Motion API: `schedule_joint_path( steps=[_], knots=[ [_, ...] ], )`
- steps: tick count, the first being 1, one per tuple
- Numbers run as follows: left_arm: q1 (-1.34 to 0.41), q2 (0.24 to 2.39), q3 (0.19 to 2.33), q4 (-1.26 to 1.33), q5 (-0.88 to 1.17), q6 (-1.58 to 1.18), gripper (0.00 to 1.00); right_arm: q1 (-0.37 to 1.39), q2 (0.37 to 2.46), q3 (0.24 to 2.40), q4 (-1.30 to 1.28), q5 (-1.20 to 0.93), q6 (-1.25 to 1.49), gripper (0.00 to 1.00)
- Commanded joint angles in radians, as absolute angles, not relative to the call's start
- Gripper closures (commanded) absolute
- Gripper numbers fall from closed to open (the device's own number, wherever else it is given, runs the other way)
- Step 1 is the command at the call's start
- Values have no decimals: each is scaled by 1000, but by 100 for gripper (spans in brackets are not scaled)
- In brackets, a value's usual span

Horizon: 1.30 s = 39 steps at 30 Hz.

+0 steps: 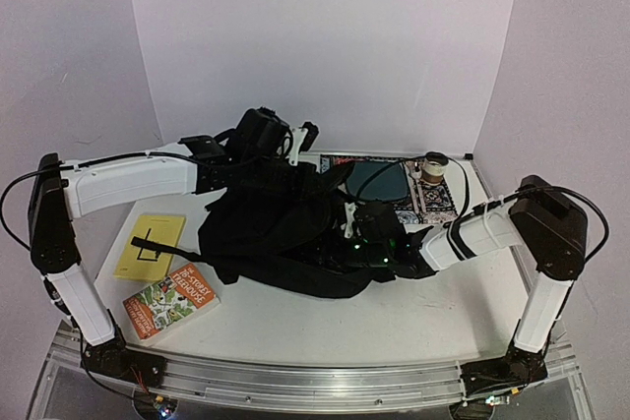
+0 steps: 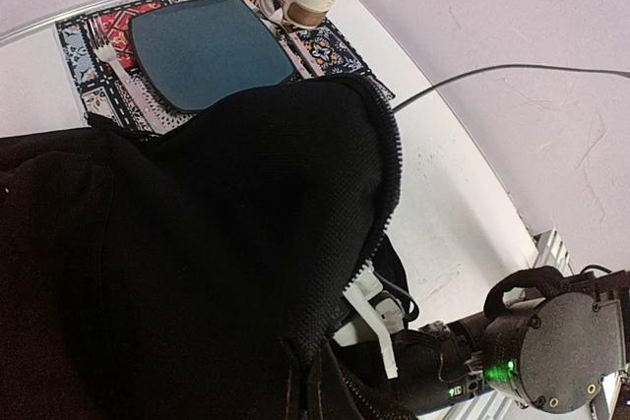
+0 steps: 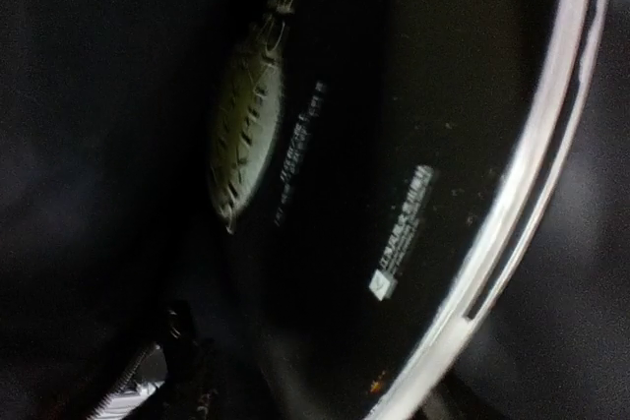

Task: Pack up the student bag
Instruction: Place the book in the largest pocket of the bag.

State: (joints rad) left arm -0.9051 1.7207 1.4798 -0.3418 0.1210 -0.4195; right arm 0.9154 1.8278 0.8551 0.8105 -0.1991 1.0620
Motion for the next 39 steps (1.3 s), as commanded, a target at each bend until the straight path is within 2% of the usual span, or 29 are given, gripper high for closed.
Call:
schedule_joint_path(
  steps=[1,5,8,14,18,23,29,34,39],
  knots=[
    [-904,1648,1479,-284,144,-430,100,918,1797,896,787,-255,1012,63],
    [-904,1647,1476,-270,181,-438,100,918,1828,910,862,-212,1063,90],
    [-904,1645,1472,-253,208,-450,100,918,1855,900,965,-160,1135,99],
    [-904,1635,1462,-218,253,-474,100,931,1914,859,1150,0,1275,100],
    [-904,1639,1449,-188,278,-491,100,963,1961,887,1196,95,1315,100],
    [-904,1649,1444,-170,297,-502,100,992,2041,968,1196,108,1360,100],
    [-904,1639,1429,-166,286,-502,100,997,2099,1034,1129,24,1345,87],
    [-901,1618,1402,-166,249,-491,100,997,2045,1023,1010,-52,1269,64],
    [-894,1603,1379,-165,238,-488,100,997,1984,1010,897,-109,1199,50]
  ],
)
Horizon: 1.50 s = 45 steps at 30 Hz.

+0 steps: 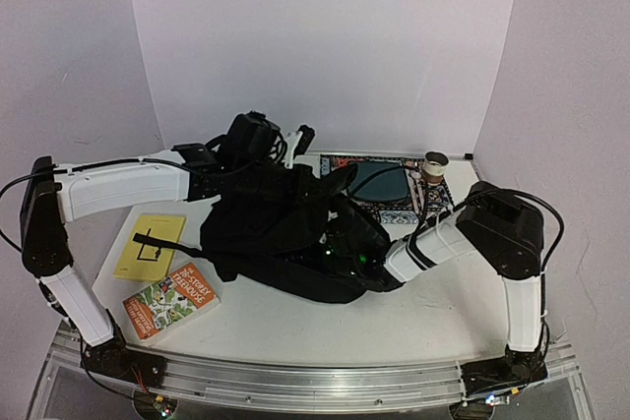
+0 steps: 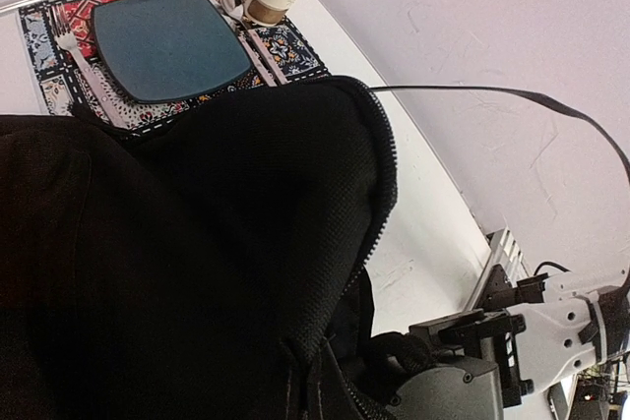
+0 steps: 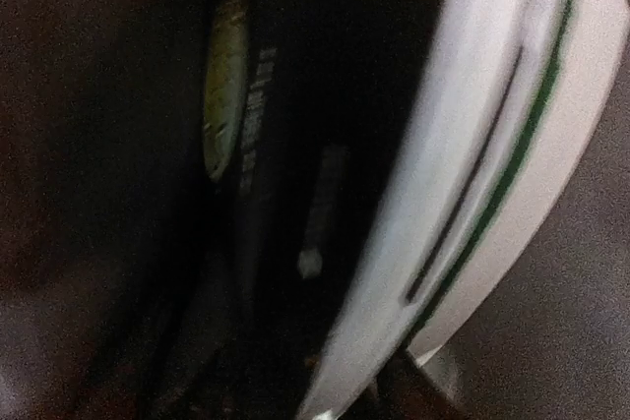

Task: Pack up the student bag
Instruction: Place the book in the largest pocket of the bag.

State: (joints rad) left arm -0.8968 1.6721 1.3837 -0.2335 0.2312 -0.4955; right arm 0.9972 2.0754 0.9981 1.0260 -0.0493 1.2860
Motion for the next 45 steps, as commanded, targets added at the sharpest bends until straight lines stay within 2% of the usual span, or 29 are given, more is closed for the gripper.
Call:
schedule_joint_path(
  steps=[1,7,12,19,20,27,35,41,45],
  knots=[
    [-893,1600,1376,-165,236,-488,100,997,1969,1006,875,-112,1188,49],
    [-888,1591,1366,-165,233,-484,100,997,1895,963,777,-135,1134,42],
    [-887,1589,1347,-167,246,-483,100,996,1798,887,696,-91,1067,28],
    [-887,1597,1297,-168,285,-484,98,995,1566,839,411,85,869,12],
    [-887,1600,1292,-168,292,-485,95,995,1531,831,381,108,840,10],
    [-883,1592,1274,-228,222,-470,57,994,1309,781,163,273,688,2],
    [-861,1511,1267,-415,41,-443,21,993,1071,753,26,422,567,2],
    [-845,1436,1199,-597,-75,-459,6,994,1007,760,0,465,511,2],
    [-840,1382,1125,-698,-102,-477,1,994,1013,768,0,480,484,2]
  ],
)
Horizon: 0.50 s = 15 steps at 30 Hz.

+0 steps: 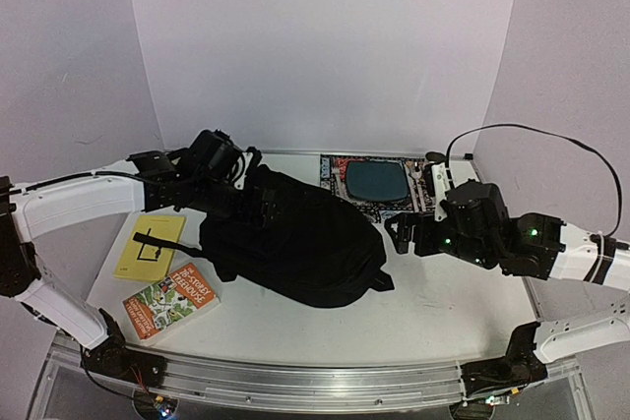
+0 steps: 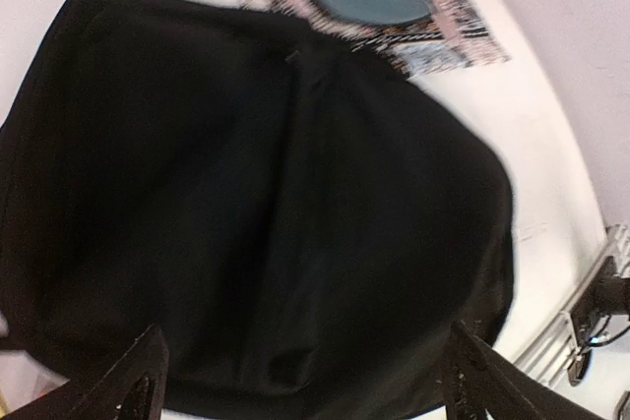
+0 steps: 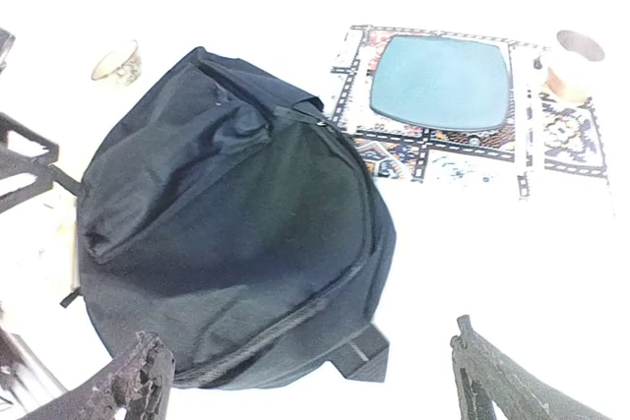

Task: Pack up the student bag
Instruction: Place the book in the largest pocket of the bag.

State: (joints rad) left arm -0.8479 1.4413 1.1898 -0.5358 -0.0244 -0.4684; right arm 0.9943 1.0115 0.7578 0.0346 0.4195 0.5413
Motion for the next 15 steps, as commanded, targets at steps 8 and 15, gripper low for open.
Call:
schedule_joint_path(
  steps=[8,15],
  knots=[
    [-840,1343,975,-815,-120,-621,1,993,1036,781,0,483,444,2],
    [-839,1316,858,-827,-86,-720,1,994,1031,763,0,480,443,2]
  ],
)
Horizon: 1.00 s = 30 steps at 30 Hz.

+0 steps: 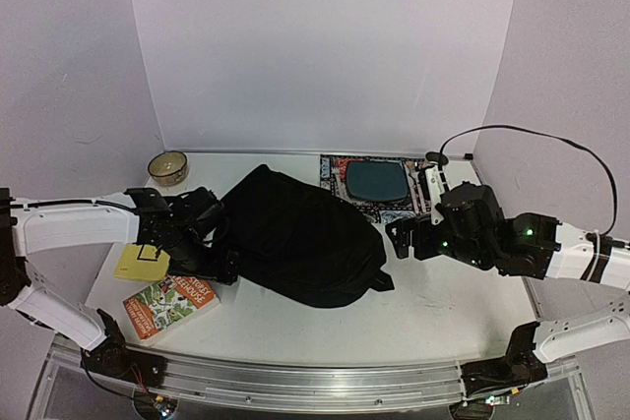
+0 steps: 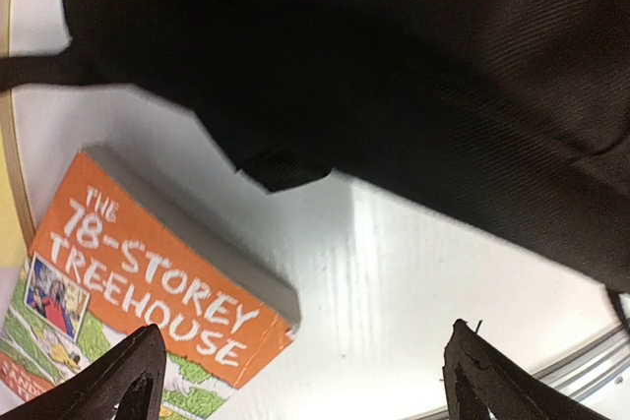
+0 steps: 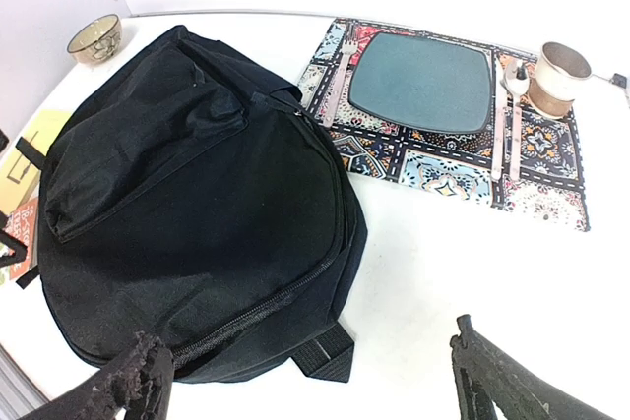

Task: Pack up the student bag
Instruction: Place the book in the largest pocket of the bag, then pick up the book at the corner of the board.

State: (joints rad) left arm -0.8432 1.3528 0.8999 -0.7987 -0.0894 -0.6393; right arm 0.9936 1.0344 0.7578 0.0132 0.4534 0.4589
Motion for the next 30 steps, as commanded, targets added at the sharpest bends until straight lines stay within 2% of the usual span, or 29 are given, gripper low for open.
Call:
schedule_joint_path(
  steps=[1,15,24,30],
  knots=[
    [-839,1321,847,-827,-75,-724,1,993,1031,761,0,481,443,2],
    [-843,1507,859,-876,-90,-706,6,994,1043,746,24,480,443,2],
    [-845,1610,928,-954,-196,-702,22,994,1052,736,37,474,445,2],
    [-854,1674,961,-982,-247,-709,20,993,1052,732,42,474,447,2]
  ],
)
